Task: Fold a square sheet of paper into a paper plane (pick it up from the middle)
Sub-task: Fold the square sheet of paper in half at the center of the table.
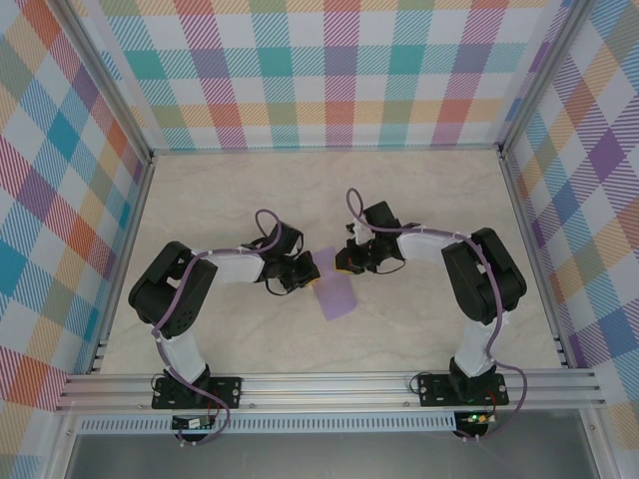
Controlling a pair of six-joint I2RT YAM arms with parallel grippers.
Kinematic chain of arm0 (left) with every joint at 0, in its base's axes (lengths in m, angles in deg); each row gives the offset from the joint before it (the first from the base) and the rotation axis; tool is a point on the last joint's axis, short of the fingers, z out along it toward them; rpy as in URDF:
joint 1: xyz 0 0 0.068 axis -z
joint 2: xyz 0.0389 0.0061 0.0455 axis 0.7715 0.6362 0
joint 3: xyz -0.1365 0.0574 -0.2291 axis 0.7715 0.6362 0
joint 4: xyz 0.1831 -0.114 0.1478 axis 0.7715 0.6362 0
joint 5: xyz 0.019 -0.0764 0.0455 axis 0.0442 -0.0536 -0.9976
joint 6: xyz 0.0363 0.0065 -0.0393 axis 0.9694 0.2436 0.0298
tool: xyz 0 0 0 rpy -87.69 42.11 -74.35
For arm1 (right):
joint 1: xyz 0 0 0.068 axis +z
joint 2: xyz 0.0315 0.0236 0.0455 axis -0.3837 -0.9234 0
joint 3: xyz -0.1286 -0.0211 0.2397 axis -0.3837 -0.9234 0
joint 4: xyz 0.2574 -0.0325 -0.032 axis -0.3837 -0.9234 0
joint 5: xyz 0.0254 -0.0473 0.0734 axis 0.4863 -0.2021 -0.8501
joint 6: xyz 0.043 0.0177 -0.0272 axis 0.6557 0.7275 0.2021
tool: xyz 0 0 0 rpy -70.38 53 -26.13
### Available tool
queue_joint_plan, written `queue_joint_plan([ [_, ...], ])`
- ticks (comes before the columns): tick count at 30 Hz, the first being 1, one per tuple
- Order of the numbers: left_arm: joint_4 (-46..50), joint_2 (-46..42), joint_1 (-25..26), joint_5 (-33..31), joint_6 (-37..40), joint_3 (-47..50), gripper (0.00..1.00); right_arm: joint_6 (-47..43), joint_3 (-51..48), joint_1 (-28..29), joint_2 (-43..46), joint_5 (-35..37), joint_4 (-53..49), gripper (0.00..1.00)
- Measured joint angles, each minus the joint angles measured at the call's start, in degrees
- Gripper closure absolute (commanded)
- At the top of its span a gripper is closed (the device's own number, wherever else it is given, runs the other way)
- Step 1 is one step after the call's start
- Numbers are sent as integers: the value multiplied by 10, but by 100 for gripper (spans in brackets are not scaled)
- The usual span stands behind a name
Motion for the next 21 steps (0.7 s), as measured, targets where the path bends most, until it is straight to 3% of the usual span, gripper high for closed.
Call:
queue_joint_plan([
  [21,7,2,0,-1,5,-4,100,-55,-64,-1,5,-7,-63,100],
])
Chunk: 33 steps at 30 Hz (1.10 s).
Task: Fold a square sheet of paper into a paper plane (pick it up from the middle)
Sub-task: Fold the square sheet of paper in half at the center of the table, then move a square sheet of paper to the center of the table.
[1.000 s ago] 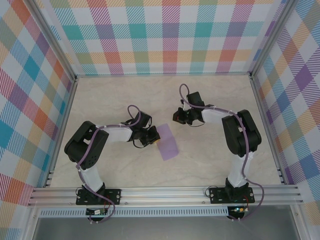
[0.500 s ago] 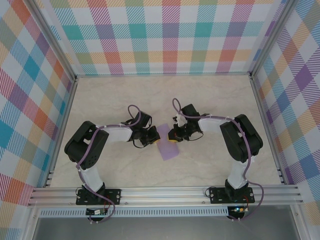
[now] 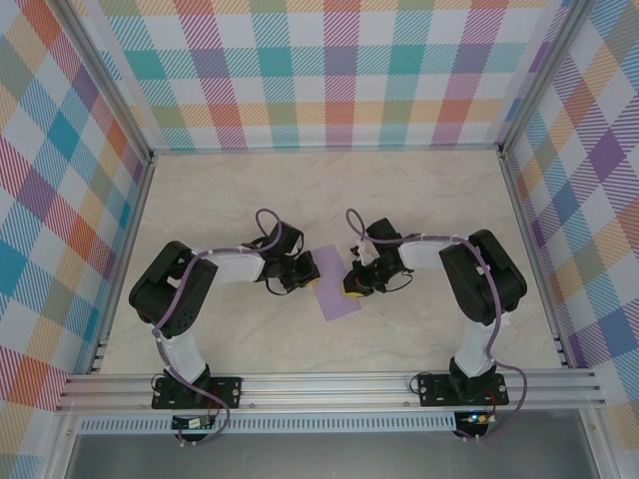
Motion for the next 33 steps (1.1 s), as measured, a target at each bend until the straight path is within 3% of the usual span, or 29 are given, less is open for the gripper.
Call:
queue_joint_plan([
  [15,32,5,0,-8,23,-21,100,33,-145,-25,127,19,31,100],
  [22,122,20,4,-26,113,-92,100,37,-118,-26,200,52,-32,100],
  [26,195,52,6,-55,197,-163,100,49,-62,-26,177,52,-14,100],
  [33,243,92,3,-73,318,-238,100,83,25,-9,53,51,49,100],
])
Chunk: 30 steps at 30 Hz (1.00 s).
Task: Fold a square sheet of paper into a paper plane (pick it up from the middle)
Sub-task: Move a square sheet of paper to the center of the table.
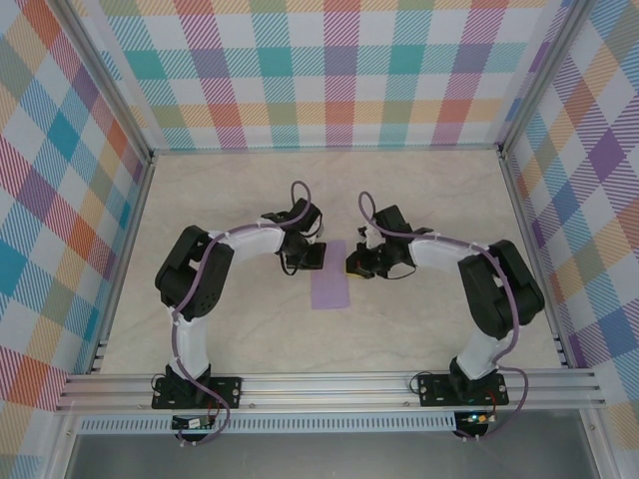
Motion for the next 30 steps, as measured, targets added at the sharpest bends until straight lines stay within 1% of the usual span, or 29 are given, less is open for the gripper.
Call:
queue_joint_plan([
  [3,4,0,-3,10,25,-2,100,13,37,4,-45,4,19,100],
  [7,2,-18,-5,21,23,5,100,21,84,5,-94,16,32,100],
  [10,-11,-65,-8,29,-6,35,99,24,107,5,-120,34,31,100],
  [14,-52,-135,-9,42,-67,91,96,35,111,6,-136,60,17,100],
  [18,-98,-185,-4,50,-136,155,94,56,106,14,-127,88,15,100],
  [20,-121,-200,2,53,-172,182,93,80,88,22,-108,110,11,100],
  [24,-167,-214,34,57,-240,225,94,117,34,37,-59,134,4,100],
  [28,-200,-216,74,56,-290,243,97,105,17,41,-31,131,-12,100],
  [30,-216,-216,89,53,-307,243,99,86,17,40,-17,117,-10,100],
])
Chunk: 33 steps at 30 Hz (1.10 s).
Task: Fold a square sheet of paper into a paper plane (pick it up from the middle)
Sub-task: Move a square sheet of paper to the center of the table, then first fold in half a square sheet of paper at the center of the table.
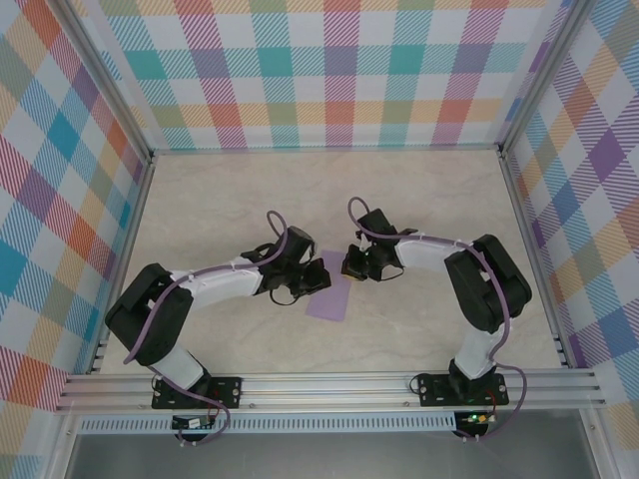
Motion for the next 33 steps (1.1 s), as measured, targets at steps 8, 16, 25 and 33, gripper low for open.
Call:
queue_joint_plan([
  [8,-38,21,35,-10,-37,0,100,-49,-54,-16,23,-67,56,100],
  [16,-34,80,47,-10,-42,-16,100,-80,-64,-23,7,-104,73,100],
  [25,-32,94,48,-10,-40,-33,100,-94,-60,-25,-28,-123,75,100],
  [33,-13,114,48,-15,-26,-39,100,-96,-56,-26,-31,-124,75,100],
])
